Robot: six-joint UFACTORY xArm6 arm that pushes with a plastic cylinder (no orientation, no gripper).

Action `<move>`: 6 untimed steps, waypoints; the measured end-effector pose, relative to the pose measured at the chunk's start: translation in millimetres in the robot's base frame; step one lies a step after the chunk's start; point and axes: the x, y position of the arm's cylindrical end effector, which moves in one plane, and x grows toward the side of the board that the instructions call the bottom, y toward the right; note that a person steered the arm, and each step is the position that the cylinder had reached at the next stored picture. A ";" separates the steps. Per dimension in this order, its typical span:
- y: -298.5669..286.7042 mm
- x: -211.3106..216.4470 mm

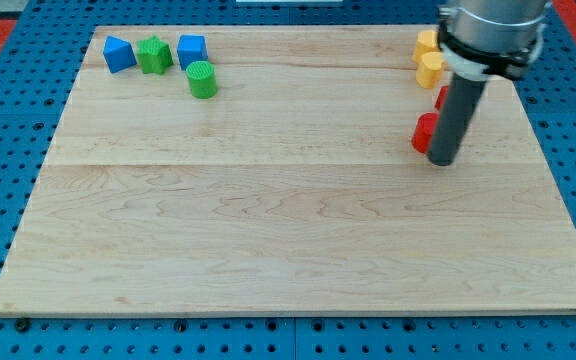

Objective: Push the red star towards the yellow heart

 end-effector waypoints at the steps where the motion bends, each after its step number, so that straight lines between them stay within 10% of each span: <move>1: 84.6 -14.0; 6: 10.2 -74.4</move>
